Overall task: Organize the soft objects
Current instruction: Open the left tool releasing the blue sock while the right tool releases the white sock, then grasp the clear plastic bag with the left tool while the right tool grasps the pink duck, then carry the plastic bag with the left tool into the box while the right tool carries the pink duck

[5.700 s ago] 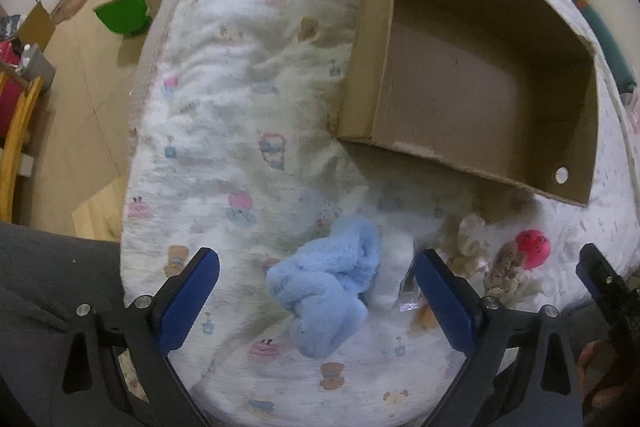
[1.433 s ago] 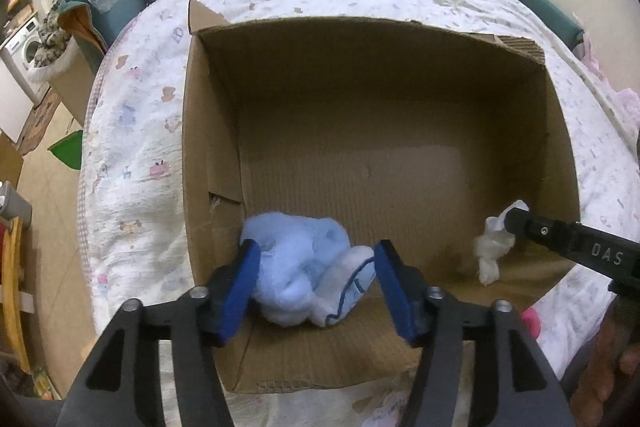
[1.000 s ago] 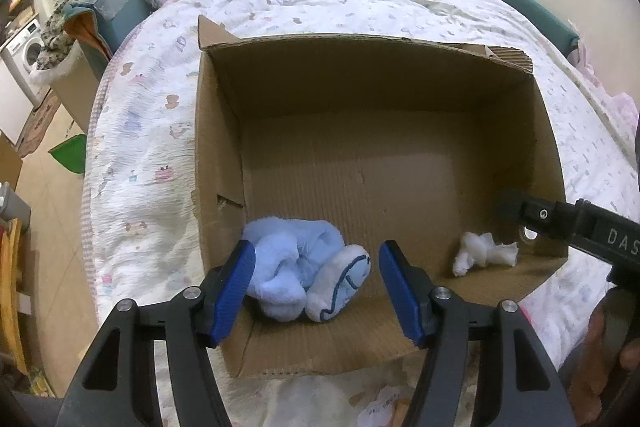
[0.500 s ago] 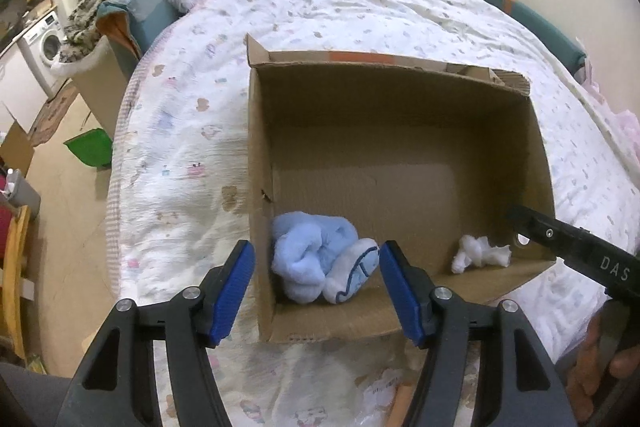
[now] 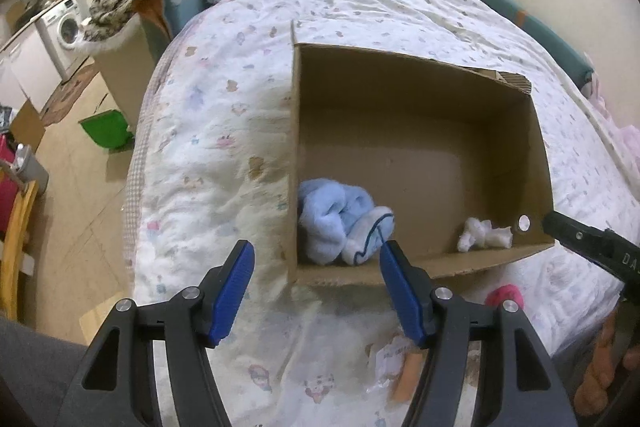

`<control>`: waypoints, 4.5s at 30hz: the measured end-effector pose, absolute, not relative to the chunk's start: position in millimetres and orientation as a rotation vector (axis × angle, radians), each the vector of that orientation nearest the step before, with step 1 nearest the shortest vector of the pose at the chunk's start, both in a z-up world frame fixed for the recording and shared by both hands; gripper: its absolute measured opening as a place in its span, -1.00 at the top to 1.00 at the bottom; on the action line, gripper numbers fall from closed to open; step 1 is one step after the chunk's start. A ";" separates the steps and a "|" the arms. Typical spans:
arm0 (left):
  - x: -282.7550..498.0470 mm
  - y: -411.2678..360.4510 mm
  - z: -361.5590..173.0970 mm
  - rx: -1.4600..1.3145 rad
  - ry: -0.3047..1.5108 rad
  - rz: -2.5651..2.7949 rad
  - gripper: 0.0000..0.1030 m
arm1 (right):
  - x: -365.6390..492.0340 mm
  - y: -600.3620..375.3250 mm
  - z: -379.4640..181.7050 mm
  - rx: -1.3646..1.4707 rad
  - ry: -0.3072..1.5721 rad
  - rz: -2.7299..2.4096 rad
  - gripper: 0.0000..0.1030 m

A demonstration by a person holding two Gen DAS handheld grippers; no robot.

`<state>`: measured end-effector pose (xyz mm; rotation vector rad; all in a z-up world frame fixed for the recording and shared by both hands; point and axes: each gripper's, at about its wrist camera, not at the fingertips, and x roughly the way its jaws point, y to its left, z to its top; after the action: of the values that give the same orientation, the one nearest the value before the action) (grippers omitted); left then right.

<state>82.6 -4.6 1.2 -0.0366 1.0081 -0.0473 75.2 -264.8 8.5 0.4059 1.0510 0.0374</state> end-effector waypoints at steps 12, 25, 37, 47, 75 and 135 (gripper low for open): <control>62.2 4.1 -6.2 -0.078 1.036 -0.024 -0.21 | 52.5 -264.0 6.5 0.415 1.056 0.023 -0.39; 47.7 3.6 -14.2 -0.099 1.066 -0.018 -0.21 | 35.8 -264.8 -1.0 0.432 1.068 0.028 -0.39; 52.0 7.7 -29.8 -0.125 1.108 -0.003 -0.21 | 28.3 -269.3 -22.9 0.466 1.096 0.021 -0.39; 58.0 -6.7 -65.9 -0.208 1.273 -0.127 -0.21 | 34.2 -279.7 -35.9 0.549 1.120 0.005 -0.39; 51.8 -3.8 -36.4 -0.139 1.162 -0.122 0.90 | 58.1 -284.7 -93.2 0.646 1.319 -0.045 -0.10; 63.8 -8.9 50.7 -0.077 0.915 -0.147 0.91 | 43.6 -273.6 36.4 0.574 0.940 0.235 -0.10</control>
<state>63.8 -8.9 50.7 -0.0771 0.9149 -0.1467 43.6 -273.6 36.4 0.5736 0.9404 0.2348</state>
